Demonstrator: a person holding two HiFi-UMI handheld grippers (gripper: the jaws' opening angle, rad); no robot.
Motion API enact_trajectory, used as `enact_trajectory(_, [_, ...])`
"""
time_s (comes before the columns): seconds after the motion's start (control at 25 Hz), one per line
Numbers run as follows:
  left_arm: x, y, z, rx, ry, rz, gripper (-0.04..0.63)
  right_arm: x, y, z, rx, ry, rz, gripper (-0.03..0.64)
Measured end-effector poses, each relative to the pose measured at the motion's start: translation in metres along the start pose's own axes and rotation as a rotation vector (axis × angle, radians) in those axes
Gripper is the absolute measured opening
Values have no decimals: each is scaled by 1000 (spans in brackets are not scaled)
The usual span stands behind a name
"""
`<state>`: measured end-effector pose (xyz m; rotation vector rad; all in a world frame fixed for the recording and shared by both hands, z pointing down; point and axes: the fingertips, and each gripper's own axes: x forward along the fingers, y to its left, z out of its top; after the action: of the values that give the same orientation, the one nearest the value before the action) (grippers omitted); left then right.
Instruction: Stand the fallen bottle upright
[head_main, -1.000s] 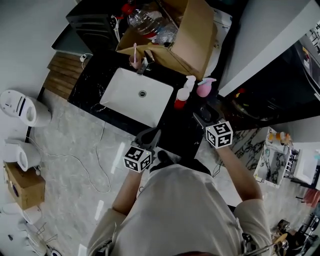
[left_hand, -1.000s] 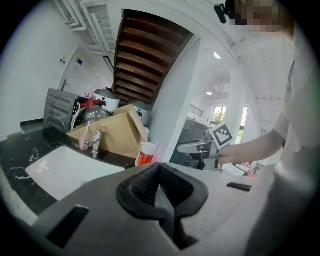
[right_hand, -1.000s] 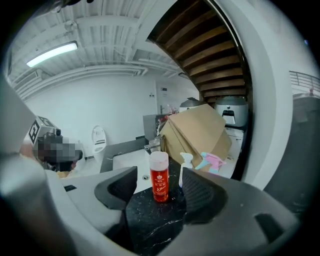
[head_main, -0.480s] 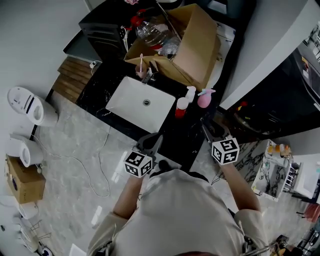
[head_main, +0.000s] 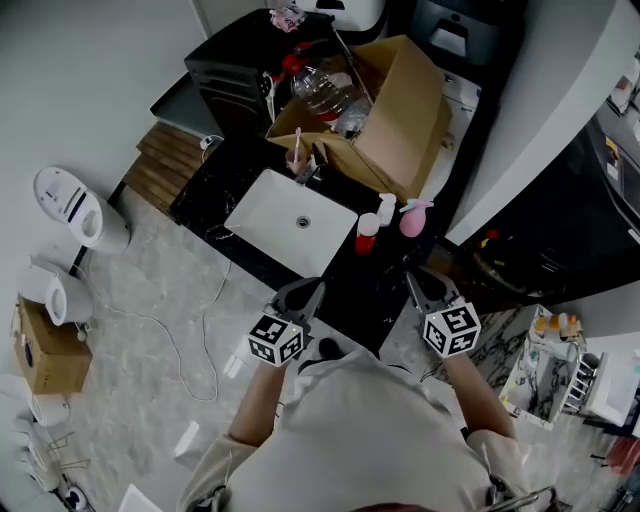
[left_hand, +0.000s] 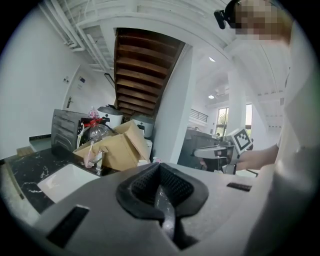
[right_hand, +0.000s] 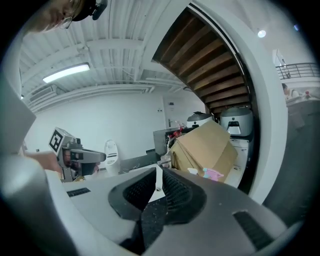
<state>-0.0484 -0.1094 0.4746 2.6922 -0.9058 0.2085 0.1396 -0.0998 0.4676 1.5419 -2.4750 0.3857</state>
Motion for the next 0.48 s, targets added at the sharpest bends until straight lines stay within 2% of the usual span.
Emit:
enact_trajectory(0.24, [-2, -3, 6, 12, -12, 20, 8, -7, 6, 7, -8, -15, 53, 40])
enact_trajectory(0.48, [-3, -7, 10, 13, -19, 28, 8, -11, 5, 13, -25, -35, 58, 31])
